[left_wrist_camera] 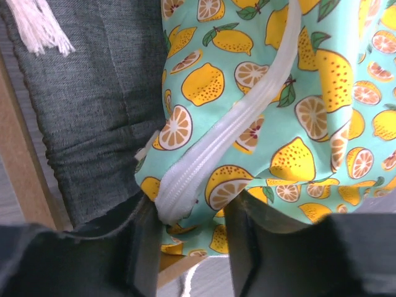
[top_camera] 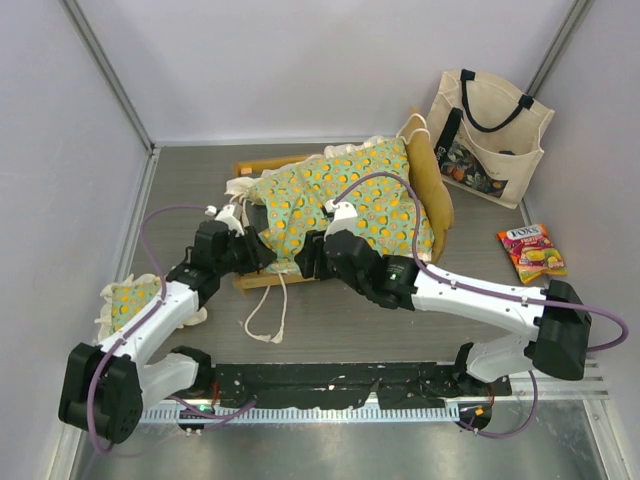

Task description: Set up the pet bed

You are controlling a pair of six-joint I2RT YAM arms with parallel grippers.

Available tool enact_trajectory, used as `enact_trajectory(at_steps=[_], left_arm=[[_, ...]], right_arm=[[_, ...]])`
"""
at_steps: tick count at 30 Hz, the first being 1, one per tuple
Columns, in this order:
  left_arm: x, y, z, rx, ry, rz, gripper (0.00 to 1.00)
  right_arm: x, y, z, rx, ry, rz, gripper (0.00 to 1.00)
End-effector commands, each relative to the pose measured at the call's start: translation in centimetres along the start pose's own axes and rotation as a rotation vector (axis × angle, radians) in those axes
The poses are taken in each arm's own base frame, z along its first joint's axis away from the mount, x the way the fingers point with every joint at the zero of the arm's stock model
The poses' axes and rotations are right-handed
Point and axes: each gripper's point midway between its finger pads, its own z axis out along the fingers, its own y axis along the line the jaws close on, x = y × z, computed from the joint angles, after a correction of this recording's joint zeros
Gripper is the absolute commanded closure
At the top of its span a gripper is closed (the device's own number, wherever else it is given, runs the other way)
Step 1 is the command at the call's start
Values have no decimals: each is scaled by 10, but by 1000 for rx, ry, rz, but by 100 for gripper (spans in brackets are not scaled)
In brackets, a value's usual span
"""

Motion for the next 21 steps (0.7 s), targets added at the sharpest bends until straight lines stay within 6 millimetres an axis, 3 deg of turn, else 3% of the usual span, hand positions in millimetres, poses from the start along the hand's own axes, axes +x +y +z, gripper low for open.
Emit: enact_trajectory(at_steps=[1, 2, 6, 12, 17, 21], left_arm=[[-7, -12, 5, 74, -34, 9, 63], [-7, -12, 3, 73, -36, 12, 74], [-19, -14, -7, 47, -54, 53, 100], [-31, 6, -25, -125, -35, 119, 100], [-27, 16, -35, -195, -3, 117, 100], [-11, 32, -34, -274, 81, 103, 100]], right_arm=[[-14, 6, 7, -13, -27, 14, 45], [-12, 6, 8, -16, -21, 15, 45], [-5, 6, 13, -21, 2, 13, 45], [6, 11, 22, -34, 38, 20, 45], [8, 13, 26, -38, 43, 25, 46], [10, 13, 28, -37, 50, 23, 46]])
